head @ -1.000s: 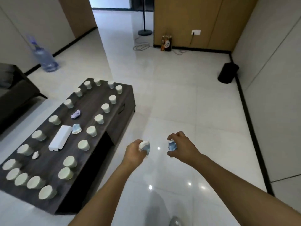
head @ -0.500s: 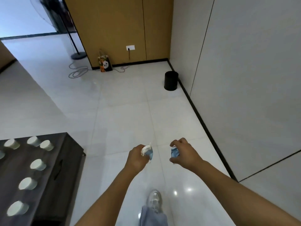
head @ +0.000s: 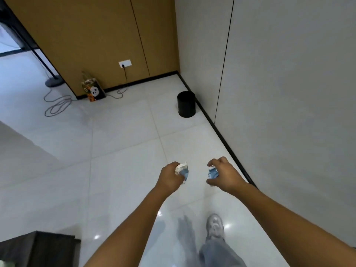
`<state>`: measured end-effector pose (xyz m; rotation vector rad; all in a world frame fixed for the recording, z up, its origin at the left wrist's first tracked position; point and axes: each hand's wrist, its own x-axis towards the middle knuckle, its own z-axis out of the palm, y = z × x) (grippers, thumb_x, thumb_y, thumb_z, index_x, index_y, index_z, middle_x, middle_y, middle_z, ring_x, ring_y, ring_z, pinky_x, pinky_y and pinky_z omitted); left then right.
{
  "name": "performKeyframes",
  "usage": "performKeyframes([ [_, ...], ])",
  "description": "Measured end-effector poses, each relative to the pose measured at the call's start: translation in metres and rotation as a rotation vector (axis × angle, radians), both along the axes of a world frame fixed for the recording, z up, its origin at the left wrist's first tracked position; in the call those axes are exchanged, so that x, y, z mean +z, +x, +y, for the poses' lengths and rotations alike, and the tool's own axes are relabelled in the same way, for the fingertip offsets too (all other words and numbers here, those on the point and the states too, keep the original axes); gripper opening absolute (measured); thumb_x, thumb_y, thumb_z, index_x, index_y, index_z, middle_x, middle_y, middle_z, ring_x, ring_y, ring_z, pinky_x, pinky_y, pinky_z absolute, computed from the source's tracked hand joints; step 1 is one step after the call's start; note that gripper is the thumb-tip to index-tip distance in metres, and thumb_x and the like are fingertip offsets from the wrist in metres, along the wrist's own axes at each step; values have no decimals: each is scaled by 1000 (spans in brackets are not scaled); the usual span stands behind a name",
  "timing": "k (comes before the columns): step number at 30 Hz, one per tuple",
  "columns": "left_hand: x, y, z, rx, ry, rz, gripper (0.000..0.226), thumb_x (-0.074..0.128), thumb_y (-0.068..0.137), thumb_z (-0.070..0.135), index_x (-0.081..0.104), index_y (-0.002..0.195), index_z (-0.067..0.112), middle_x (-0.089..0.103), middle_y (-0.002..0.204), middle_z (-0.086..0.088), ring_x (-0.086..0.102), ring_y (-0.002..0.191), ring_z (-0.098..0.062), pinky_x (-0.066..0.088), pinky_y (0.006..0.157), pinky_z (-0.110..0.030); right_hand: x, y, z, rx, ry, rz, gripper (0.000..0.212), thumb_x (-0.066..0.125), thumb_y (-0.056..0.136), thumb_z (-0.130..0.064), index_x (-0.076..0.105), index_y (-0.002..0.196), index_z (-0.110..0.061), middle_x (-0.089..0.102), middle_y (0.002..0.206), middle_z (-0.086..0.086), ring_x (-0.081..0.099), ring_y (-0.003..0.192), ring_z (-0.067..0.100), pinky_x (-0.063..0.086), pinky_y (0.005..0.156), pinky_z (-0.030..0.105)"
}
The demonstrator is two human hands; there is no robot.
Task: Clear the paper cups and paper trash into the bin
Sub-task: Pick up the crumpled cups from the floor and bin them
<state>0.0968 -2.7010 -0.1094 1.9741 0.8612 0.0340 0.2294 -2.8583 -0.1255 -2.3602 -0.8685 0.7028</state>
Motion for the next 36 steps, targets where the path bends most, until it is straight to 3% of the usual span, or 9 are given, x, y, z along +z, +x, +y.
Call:
performKeyframes([
  [3, -13, 80, 39, -7, 14, 14, 16, 62, 79, 5, 65, 94, 7, 64, 86, -5, 61, 79, -21, 51, 67, -29, -11, 79, 39, 1, -14, -8, 51, 78, 74, -19, 55, 120, -20, 41, 121, 1, 53, 105, 21, 52, 86, 31],
  [6, -14, 160, 80, 17, -1, 20, 18, 62, 78, 2, 65, 95, 5, 63, 85, -5, 59, 77, -20, 47, 62, -24, -14, 161, 82, -11, -6, -3, 50, 78, 75, -18, 55, 119, -20, 41, 121, 2, 52, 104, 21, 51, 85, 29],
  [15, 8, 337, 214, 141, -34, 0, 6, 64, 79, 6, 64, 83, 10, 63, 79, -3, 58, 72, -17, 45, 62, -21, 5, 356, 238, 55, -6, -4, 50, 79, 75, -20, 55, 119, -19, 41, 119, 2, 53, 103, 22, 50, 85, 28],
  [18, -1, 390, 269, 158, -23, 44, 14, 65, 80, 9, 58, 73, 19, 63, 81, -3, 59, 74, -20, 50, 65, -26, -4, 408, 295, 91, 3, -4, 50, 80, 74, -20, 55, 118, -19, 41, 119, 3, 53, 105, 23, 50, 89, 30],
  [21, -16, 446, 331, 156, -9, 81, 12, 67, 78, 13, 65, 90, 13, 67, 91, -6, 65, 86, -25, 56, 78, -36, -17, 461, 354, 97, -7, -5, 51, 80, 75, -22, 55, 119, -19, 42, 120, 3, 53, 105, 23, 48, 90, 30],
  [24, -23, 500, 388, 125, 15, 115, 22, 63, 81, 12, 65, 103, 8, 67, 99, -10, 64, 91, -27, 53, 77, -34, -24, 512, 408, 90, -15, 5, 51, 80, 74, -22, 55, 119, -17, 42, 120, 6, 55, 104, 26, 49, 92, 33],
  [32, -19, 662, 543, 112, 8, 148, 22, 66, 78, 9, 65, 100, 5, 67, 96, -13, 64, 89, -29, 54, 75, -36, -25, 662, 546, 16, -12, 56, 54, 83, 71, -17, 58, 118, -13, 43, 122, 9, 57, 104, 27, 47, 96, 35],
  [36, -41, 732, 592, 109, -32, 180, 24, 66, 79, 11, 64, 101, 3, 67, 98, -14, 64, 89, -30, 53, 74, -36, -47, 731, 594, 42, -44, 67, 54, 83, 71, -16, 58, 120, -12, 43, 123, 9, 57, 105, 27, 45, 96, 28],
])
